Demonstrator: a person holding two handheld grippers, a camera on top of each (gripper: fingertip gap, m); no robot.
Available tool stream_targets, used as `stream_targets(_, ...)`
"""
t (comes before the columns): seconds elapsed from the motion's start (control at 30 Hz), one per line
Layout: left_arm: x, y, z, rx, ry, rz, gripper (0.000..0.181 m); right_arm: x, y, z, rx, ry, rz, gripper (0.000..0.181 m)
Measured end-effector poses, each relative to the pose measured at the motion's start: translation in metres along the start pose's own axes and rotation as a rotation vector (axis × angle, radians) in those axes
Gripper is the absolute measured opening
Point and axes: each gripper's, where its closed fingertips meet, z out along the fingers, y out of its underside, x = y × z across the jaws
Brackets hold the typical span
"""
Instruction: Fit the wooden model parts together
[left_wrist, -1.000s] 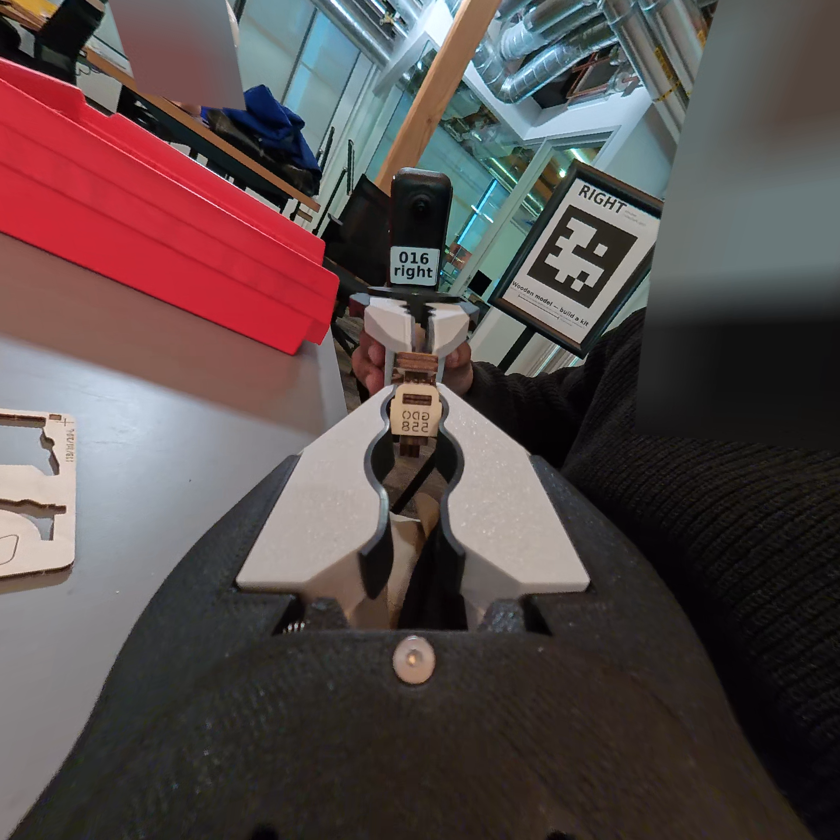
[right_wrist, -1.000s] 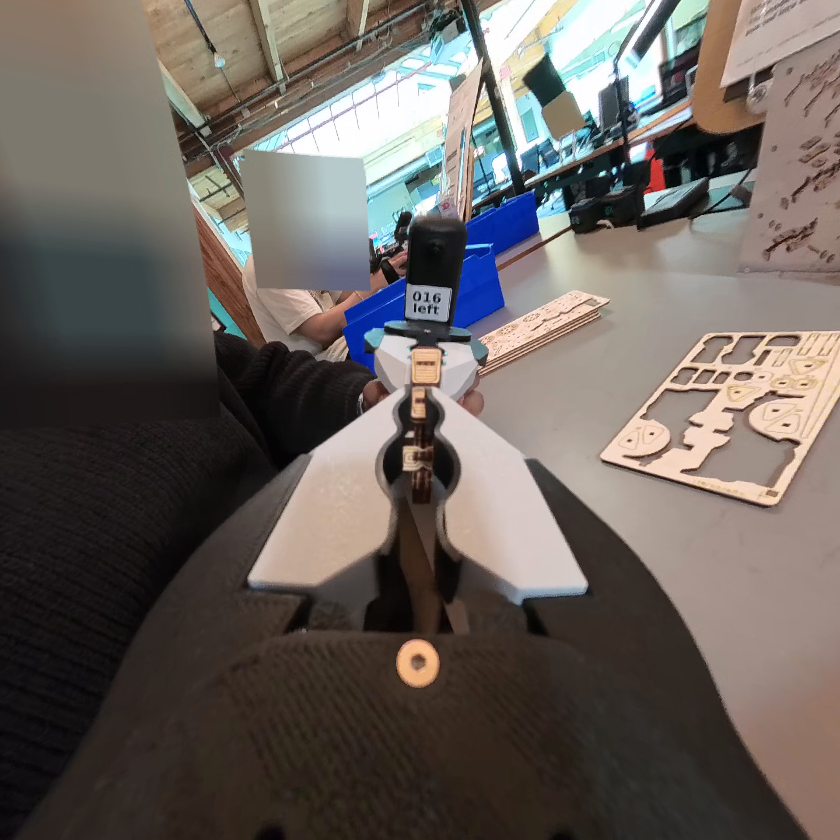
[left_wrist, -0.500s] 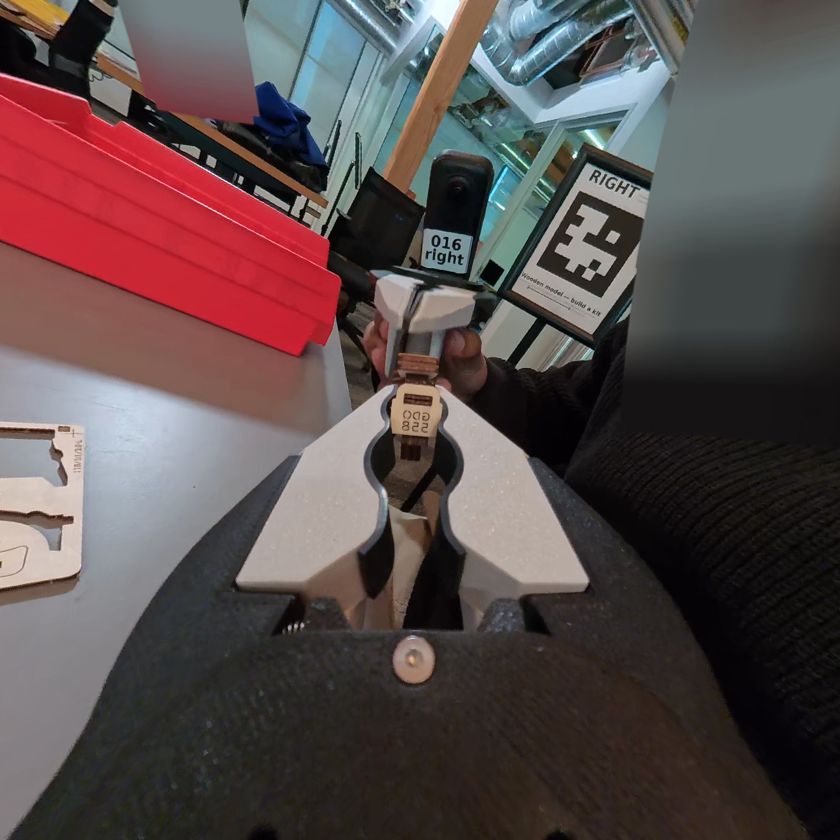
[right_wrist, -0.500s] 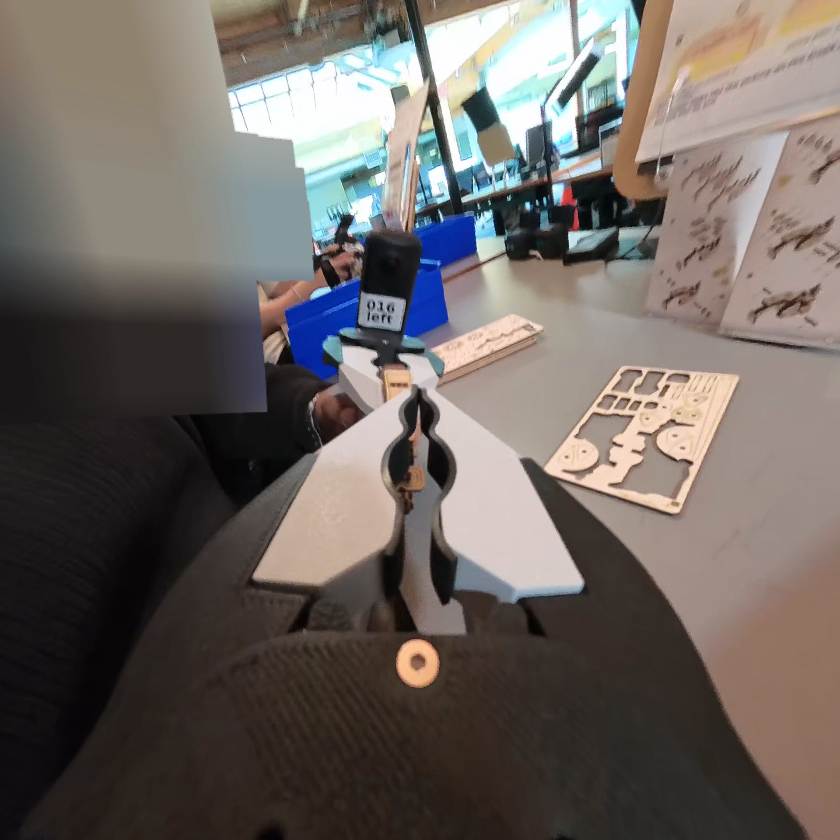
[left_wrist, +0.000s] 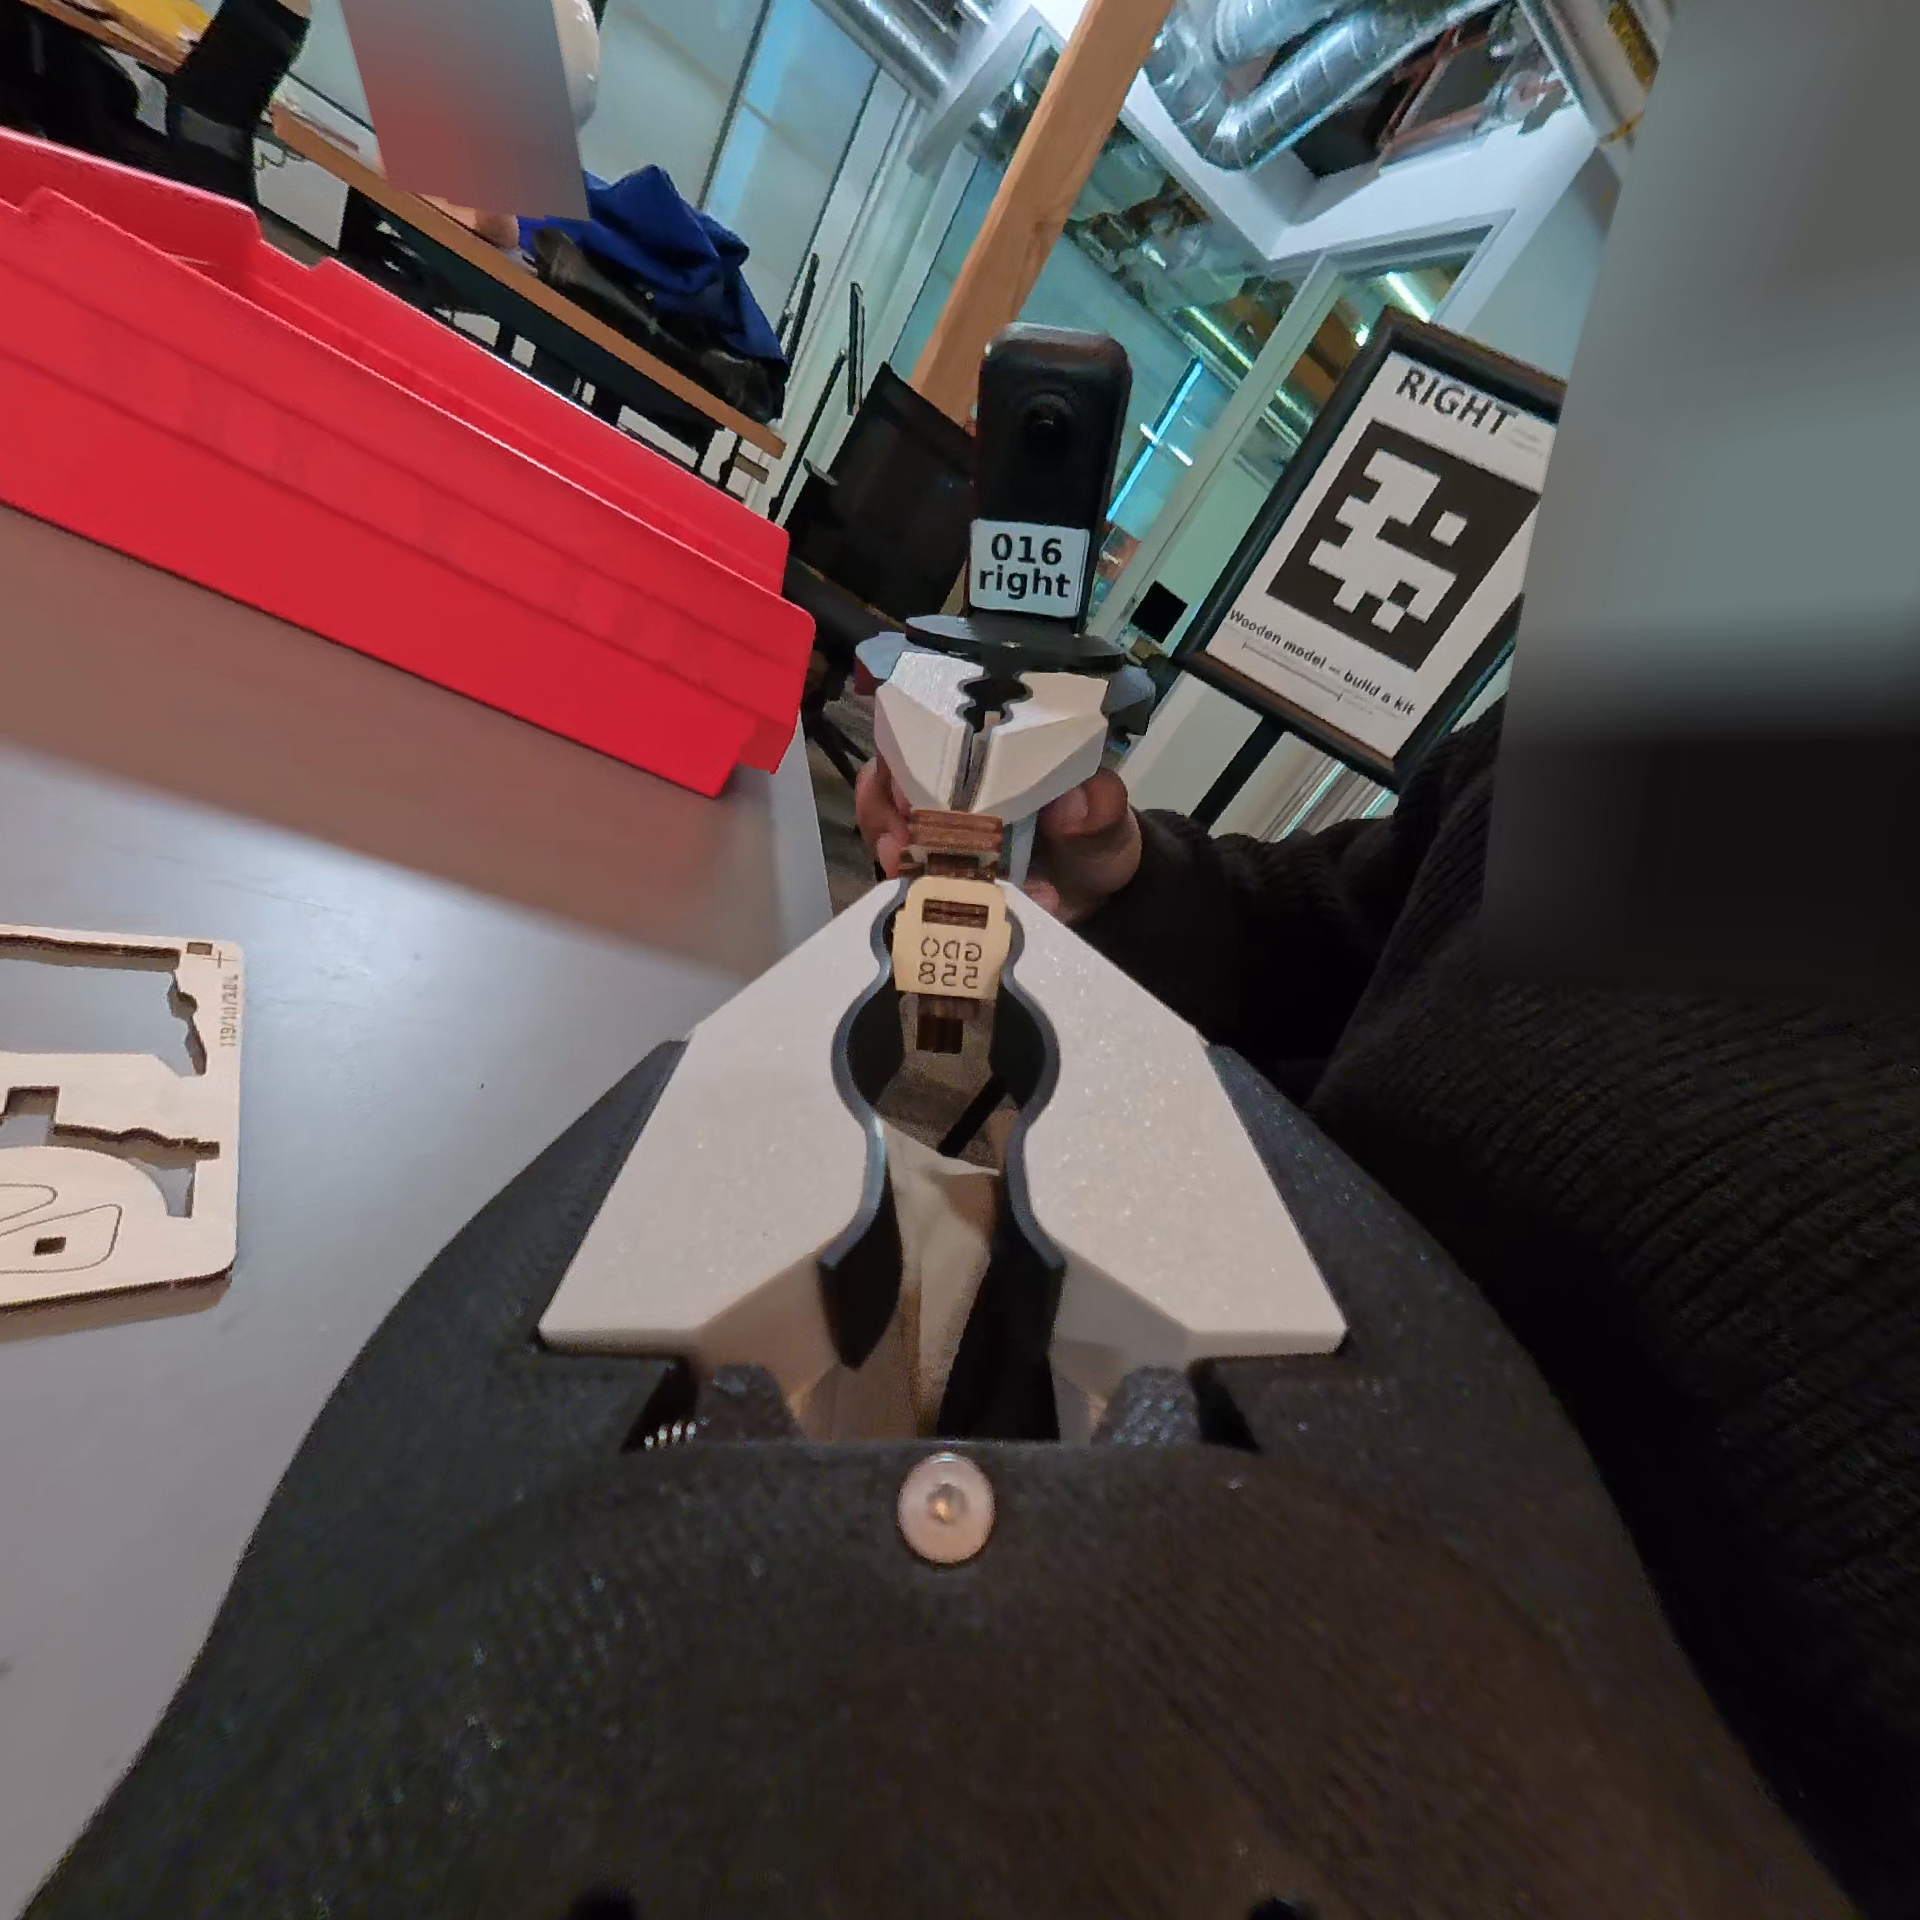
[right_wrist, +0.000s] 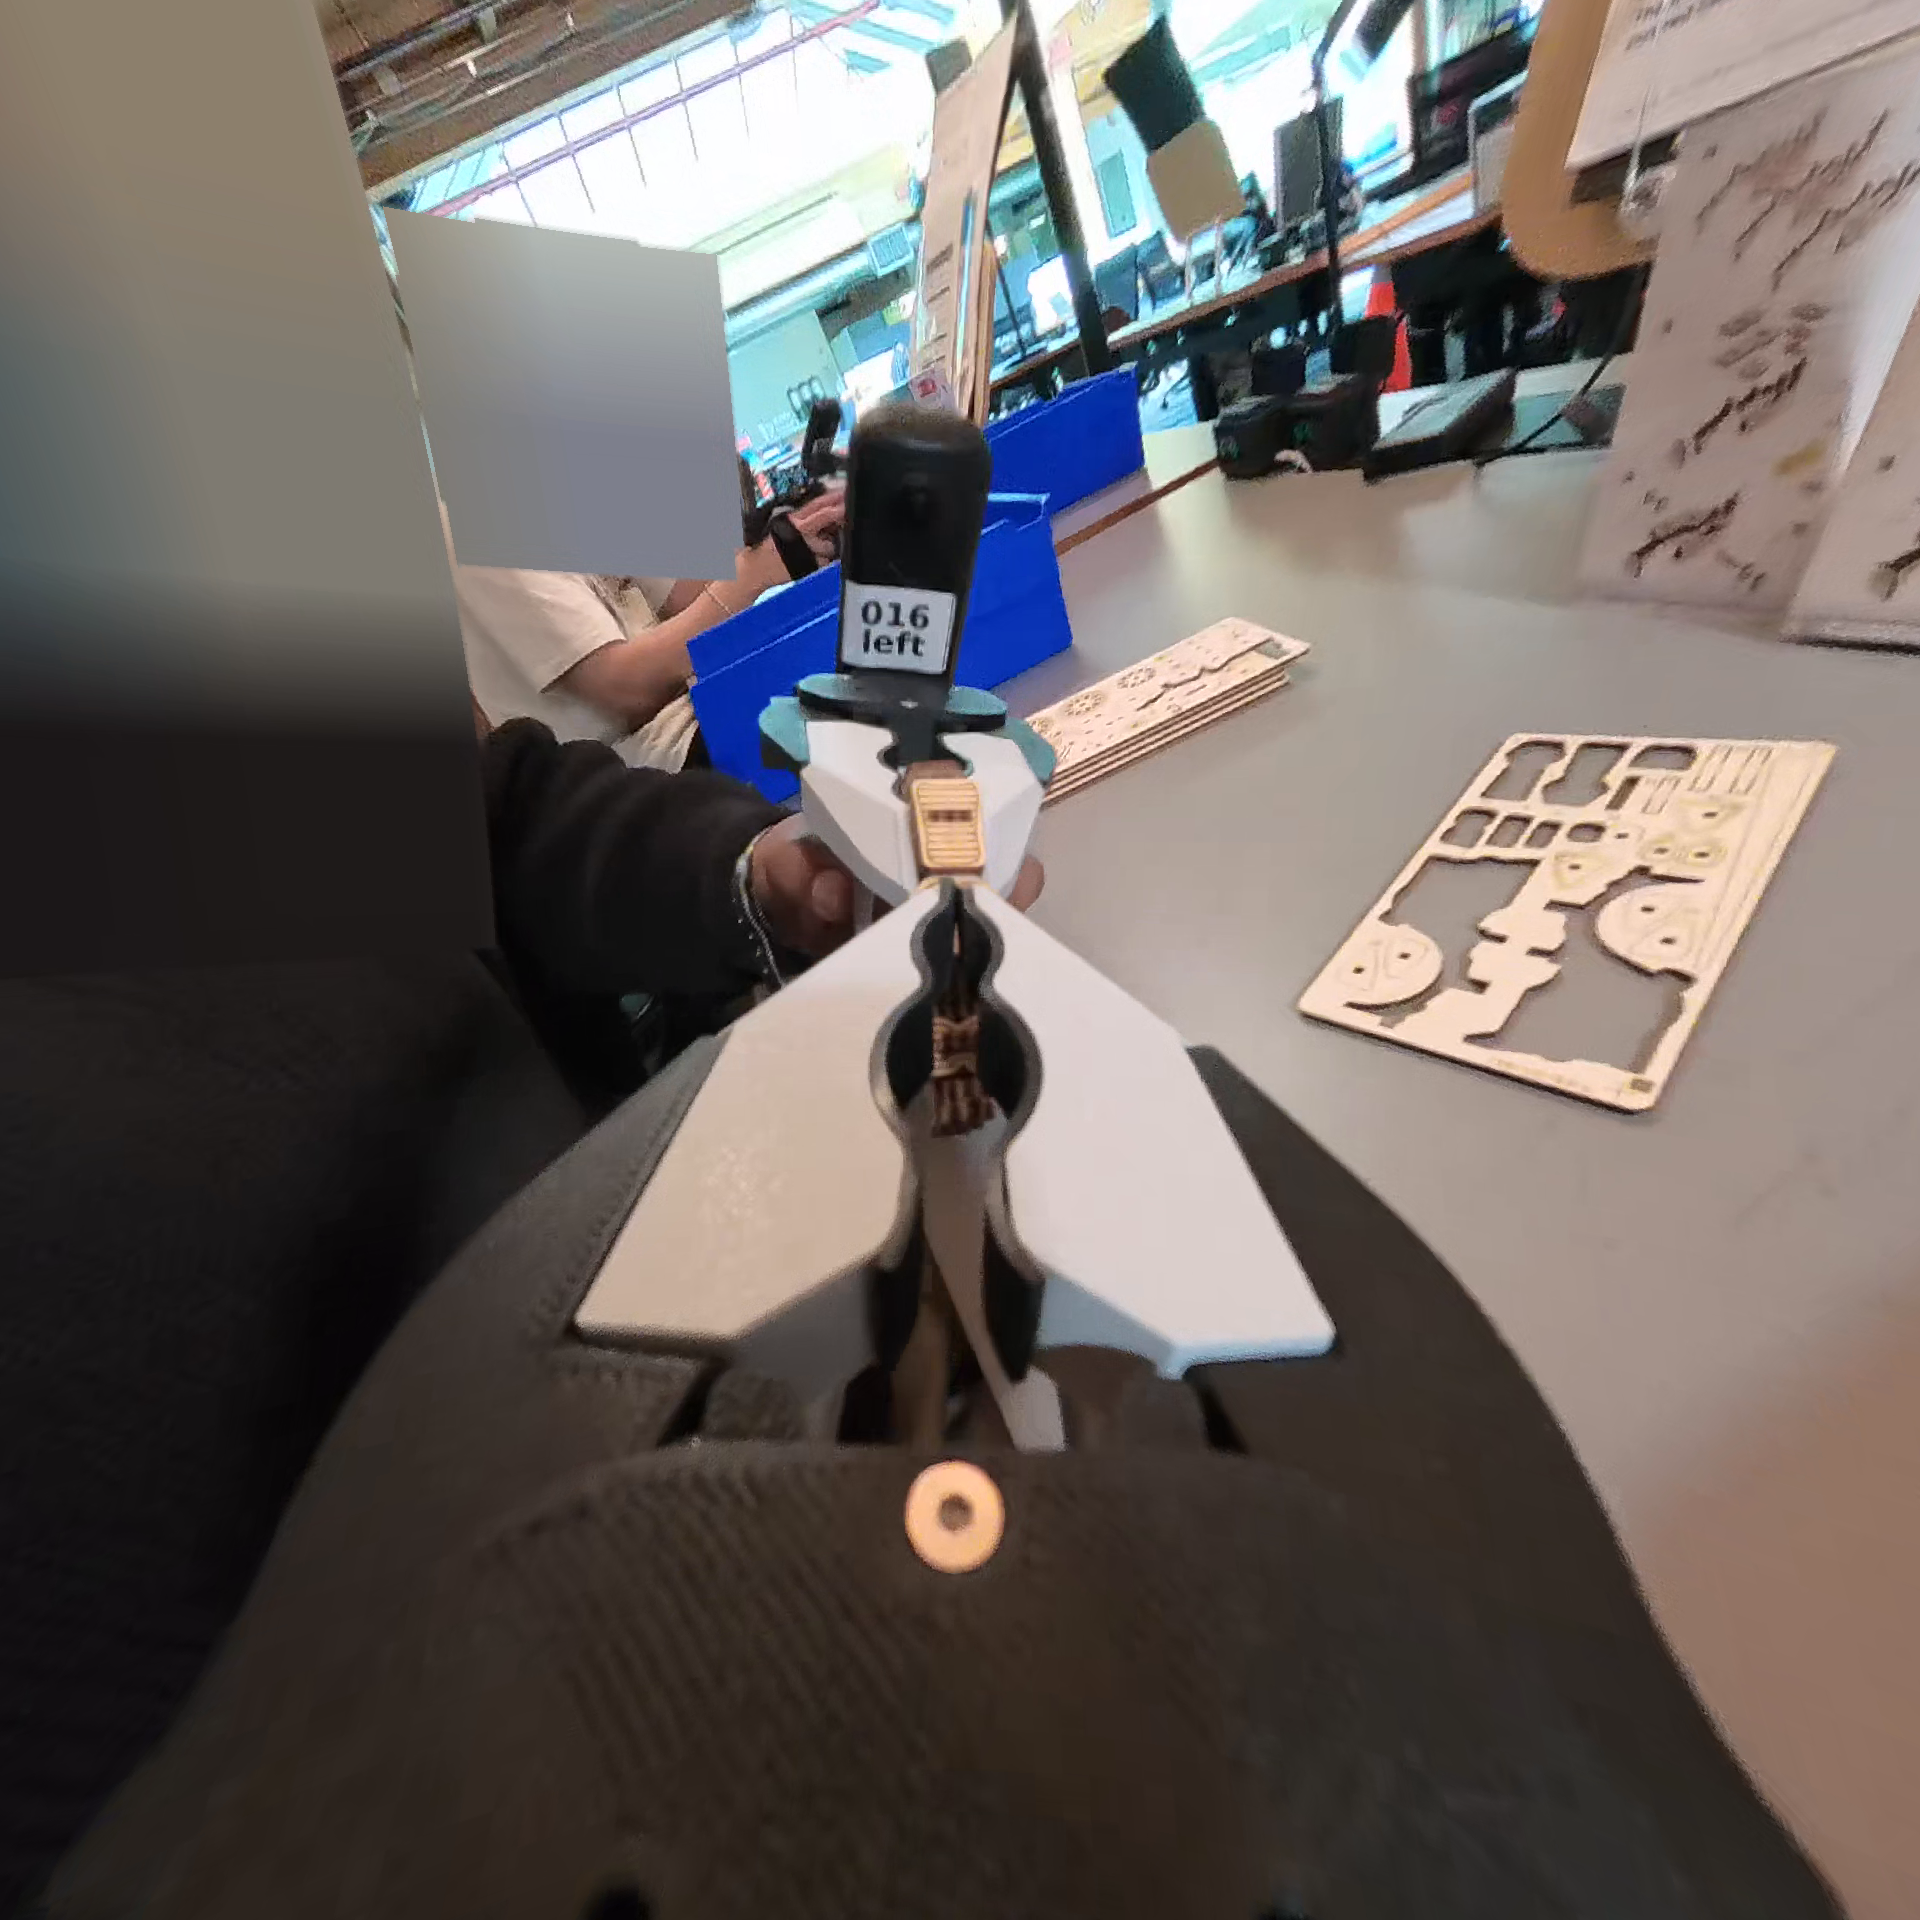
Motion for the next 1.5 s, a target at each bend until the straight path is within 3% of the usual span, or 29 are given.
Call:
stream_targets(0.13,0.0,-0.002,-0.001,0.011,0.005,-0.02,0.008,0.006,-0.022,-0.015,0.118,0.029,-0.014,0.001)
stream_targets(0.2,-0.001,-0.001,0.0,0.004,0.01,-0.041,0.008,0.006,-0.017,-0.012,0.104,0.011,0.017,0.022)
stream_targets(0.3,-0.002,0.001,0.001,0.002,0.016,-0.073,0.008,0.002,0.004,0.002,0.009,-0.036,0.067,0.037)
stream_targets(0.5,-0.003,0.002,0.002,0.018,0.025,-0.115,0.009,0.001,0.02,0.009,-0.081,-0.023,0.041,0.016)
stream_targets(0.63,-0.005,0.001,0.002,0.037,0.026,-0.143,0.027,0.001,0.013,0.006,-0.032,-0.049,0.092,0.016)
stream_targets(0.73,-0.005,0.003,0.003,0.031,0.03,-0.158,0.03,0.002,0.008,0.003,0.007,-0.059,0.131,0.016)
stream_targets(0.9,-0.003,0.013,0.01,-0.001,0.064,-0.229,0.027,0.003,0.001,0.005,0.066,-0.057,0.166,0.016)
stream_targets(1.1,-0.002,0.003,0.005,0.074,0.079,-0.234,0.006,0.005,0.0,0.009,0.104,-0.033,0.186,0.015)
stream_targets(1.23,0.0,0.0,0.003,0.084,0.072,-0.191,0.007,0.004,-0.001,0.008,0.12,-0.064,0.22,0.015)
stream_targets(1.37,0.002,-0.002,0.002,0.076,0.077,-0.18,0.007,0.004,-0.008,0.001,0.146,-0.079,0.213,0.032)
stream_targets(1.5,-0.001,0.003,0.004,0.047,0.067,-0.207,0.007,0.014,-0.025,-0.014,0.252,-0.042,0.225,0.027)
